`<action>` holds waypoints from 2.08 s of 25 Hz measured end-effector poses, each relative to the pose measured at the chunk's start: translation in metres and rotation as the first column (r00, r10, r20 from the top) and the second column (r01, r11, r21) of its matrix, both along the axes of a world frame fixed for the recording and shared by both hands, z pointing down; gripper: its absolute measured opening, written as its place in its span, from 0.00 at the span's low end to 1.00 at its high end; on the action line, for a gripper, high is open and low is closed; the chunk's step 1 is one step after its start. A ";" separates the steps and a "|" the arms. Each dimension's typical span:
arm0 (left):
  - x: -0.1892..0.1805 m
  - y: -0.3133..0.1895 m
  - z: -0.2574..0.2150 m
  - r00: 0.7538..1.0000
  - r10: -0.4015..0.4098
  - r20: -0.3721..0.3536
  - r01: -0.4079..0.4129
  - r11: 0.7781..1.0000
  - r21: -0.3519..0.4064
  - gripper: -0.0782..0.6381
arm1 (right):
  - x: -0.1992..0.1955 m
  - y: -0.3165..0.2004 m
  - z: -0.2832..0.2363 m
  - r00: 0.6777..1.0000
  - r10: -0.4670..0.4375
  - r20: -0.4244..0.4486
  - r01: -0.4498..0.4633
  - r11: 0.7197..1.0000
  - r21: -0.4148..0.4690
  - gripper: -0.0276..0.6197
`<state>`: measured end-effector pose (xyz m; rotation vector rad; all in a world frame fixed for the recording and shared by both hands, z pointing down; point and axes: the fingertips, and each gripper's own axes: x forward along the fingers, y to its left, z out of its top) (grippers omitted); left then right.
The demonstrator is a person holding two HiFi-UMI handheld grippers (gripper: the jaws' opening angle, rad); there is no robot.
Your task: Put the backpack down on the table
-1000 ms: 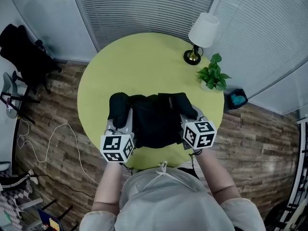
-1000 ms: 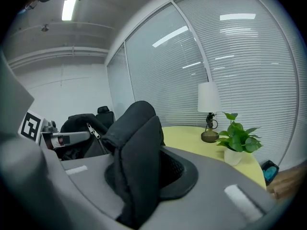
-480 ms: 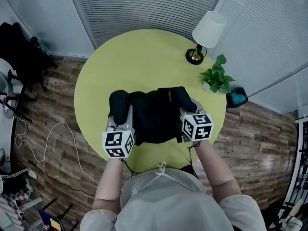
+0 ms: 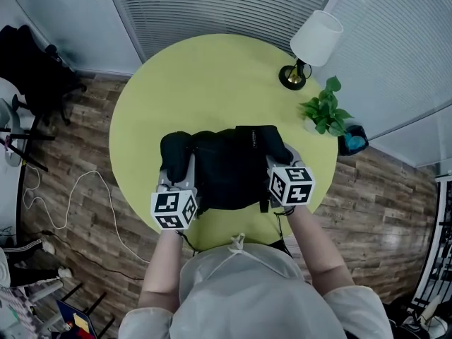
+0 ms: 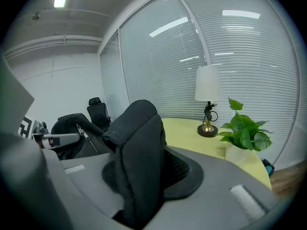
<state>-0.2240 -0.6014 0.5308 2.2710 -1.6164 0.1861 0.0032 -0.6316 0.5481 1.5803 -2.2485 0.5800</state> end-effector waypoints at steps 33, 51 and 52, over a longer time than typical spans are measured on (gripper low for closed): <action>0.002 0.100 -0.050 0.986 -0.165 0.001 0.164 0.982 0.093 0.34 | 0.027 0.101 -0.053 0.997 0.062 -0.037 -0.053 0.977 0.208 0.25; 0.019 0.167 -0.058 0.994 -0.106 -0.010 0.107 0.991 0.081 0.12 | 0.010 0.172 -0.042 0.993 -0.115 -0.025 0.118 0.983 0.143 0.04; 0.019 0.168 -0.060 0.994 -0.104 -0.012 0.105 0.991 0.087 0.12 | 0.010 0.173 -0.042 0.993 -0.116 -0.029 0.119 0.982 0.144 0.04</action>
